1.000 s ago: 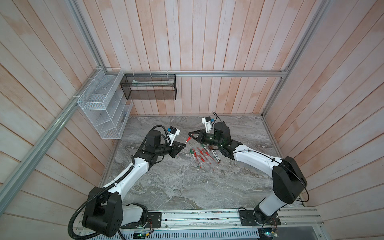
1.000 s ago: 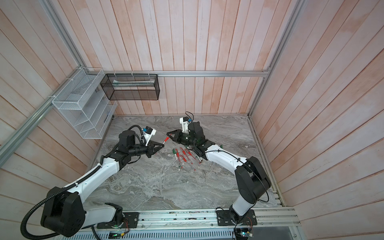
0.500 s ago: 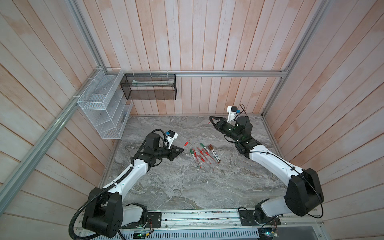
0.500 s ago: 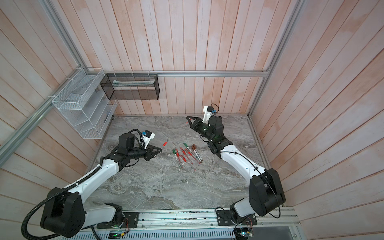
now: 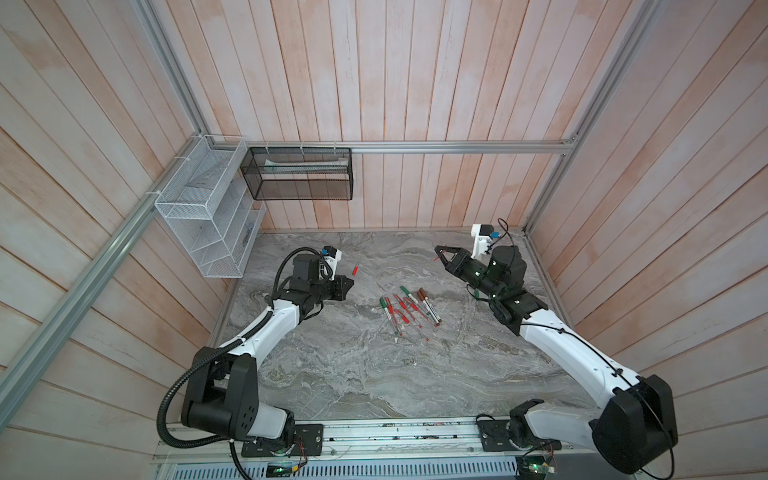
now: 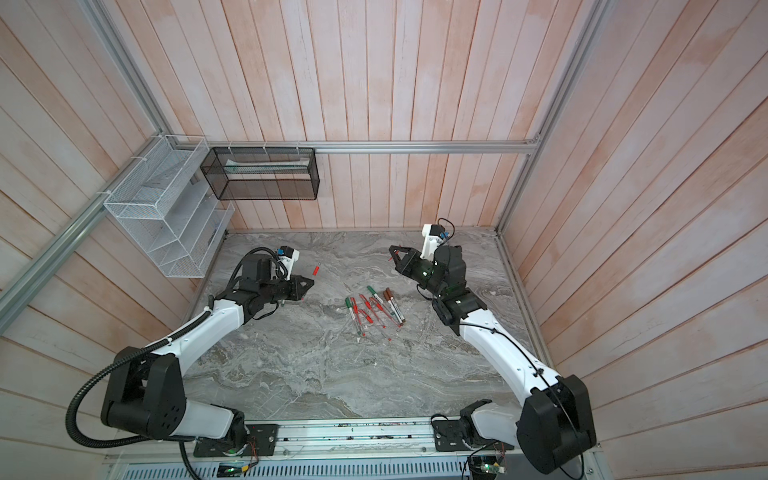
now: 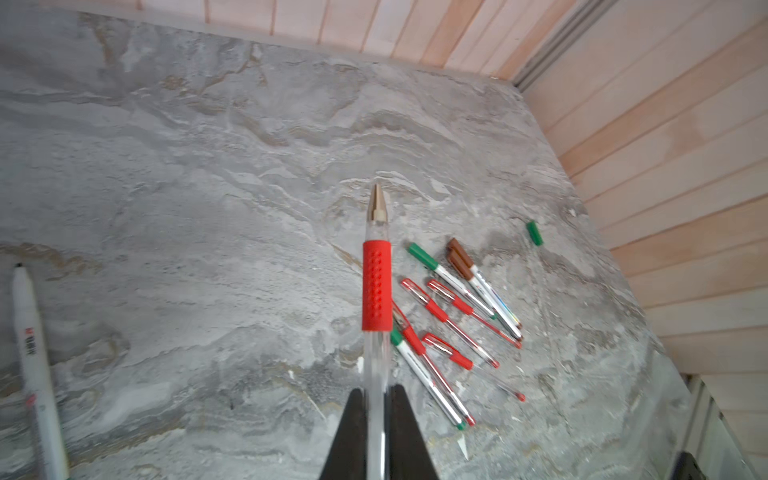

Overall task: Open the pen caps
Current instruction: 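Lower the uncapped pen with the left gripper while the right holds the cap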

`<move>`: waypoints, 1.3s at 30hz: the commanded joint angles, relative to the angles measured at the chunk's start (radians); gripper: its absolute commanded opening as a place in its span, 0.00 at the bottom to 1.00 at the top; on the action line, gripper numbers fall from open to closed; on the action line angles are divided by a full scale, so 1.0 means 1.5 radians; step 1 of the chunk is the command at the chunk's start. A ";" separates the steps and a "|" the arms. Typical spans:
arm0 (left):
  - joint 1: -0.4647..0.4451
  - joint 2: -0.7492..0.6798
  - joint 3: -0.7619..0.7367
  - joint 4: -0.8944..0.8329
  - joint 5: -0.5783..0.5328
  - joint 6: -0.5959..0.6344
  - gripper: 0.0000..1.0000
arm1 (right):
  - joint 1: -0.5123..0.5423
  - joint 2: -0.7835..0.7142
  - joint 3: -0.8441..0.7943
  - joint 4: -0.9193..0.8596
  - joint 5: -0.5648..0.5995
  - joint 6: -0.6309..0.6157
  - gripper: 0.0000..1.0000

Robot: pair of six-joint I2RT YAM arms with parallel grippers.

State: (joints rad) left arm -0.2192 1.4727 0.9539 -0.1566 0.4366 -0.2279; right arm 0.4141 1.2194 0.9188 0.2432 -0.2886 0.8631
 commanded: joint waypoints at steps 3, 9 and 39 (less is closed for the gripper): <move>0.010 0.075 0.049 -0.044 -0.145 -0.055 0.00 | -0.019 -0.089 -0.057 -0.075 0.024 -0.045 0.00; 0.009 0.154 0.082 -0.067 -0.201 -0.080 0.00 | -0.039 -0.152 -0.098 -0.114 0.022 -0.058 0.00; -0.039 0.297 0.085 -0.074 -0.194 -0.164 0.09 | -0.074 -0.207 -0.117 -0.154 0.005 -0.071 0.00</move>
State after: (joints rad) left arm -0.2584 1.8778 1.0828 -0.2222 0.1524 -0.4553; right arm 0.3088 0.9325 0.7250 0.0425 -0.2737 0.7773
